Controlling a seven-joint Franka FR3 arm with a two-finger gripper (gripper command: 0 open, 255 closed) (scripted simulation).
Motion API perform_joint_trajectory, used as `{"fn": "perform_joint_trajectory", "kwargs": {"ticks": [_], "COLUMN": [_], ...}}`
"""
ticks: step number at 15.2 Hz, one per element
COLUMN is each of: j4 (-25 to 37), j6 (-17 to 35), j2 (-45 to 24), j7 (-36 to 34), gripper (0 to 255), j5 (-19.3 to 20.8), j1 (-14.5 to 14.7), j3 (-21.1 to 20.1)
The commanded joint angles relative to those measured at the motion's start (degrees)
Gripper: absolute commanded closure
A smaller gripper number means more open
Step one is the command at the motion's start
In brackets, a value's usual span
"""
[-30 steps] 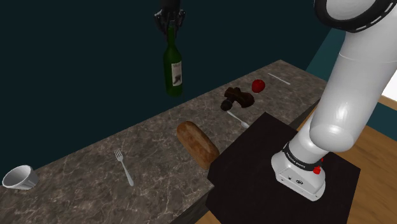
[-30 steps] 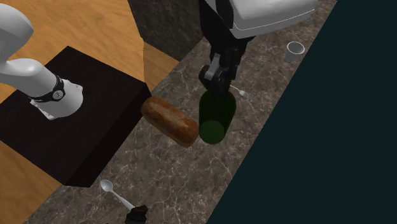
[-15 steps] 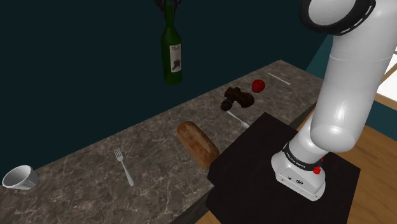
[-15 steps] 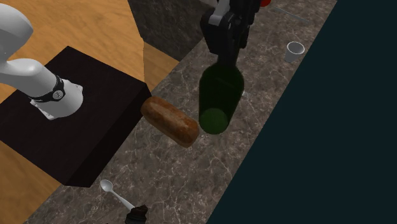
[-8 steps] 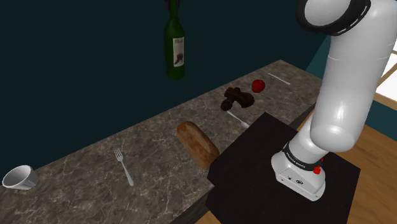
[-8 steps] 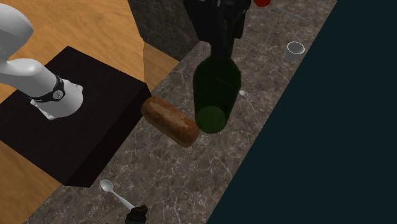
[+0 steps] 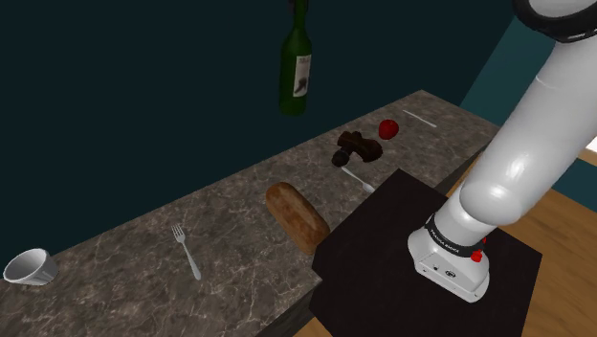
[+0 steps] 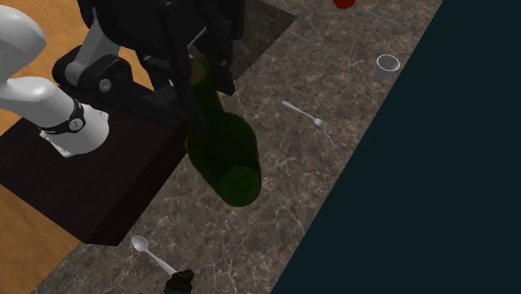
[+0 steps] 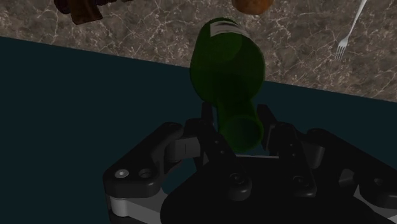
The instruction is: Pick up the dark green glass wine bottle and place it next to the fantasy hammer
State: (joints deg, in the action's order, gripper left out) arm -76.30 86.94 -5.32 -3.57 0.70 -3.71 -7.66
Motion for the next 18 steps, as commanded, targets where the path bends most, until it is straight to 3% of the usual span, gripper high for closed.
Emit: {"fn": "perform_joint_trajectory", "kwargs": {"ticks": [1, 9, 18], "j4": [-1.82, -10.82, -14.52], "j6": [0.01, 1.41, 1.31], "j2": [1.91, 9.38, 12.82], "j7": [2.82, 13.61, 26.08], "gripper": [255, 255, 255], "j5": [-0.62, -2.09, -2.34], "j1": [-1.61, -7.07, -12.55], "j3": [1.22, 6.69, 13.71]}}
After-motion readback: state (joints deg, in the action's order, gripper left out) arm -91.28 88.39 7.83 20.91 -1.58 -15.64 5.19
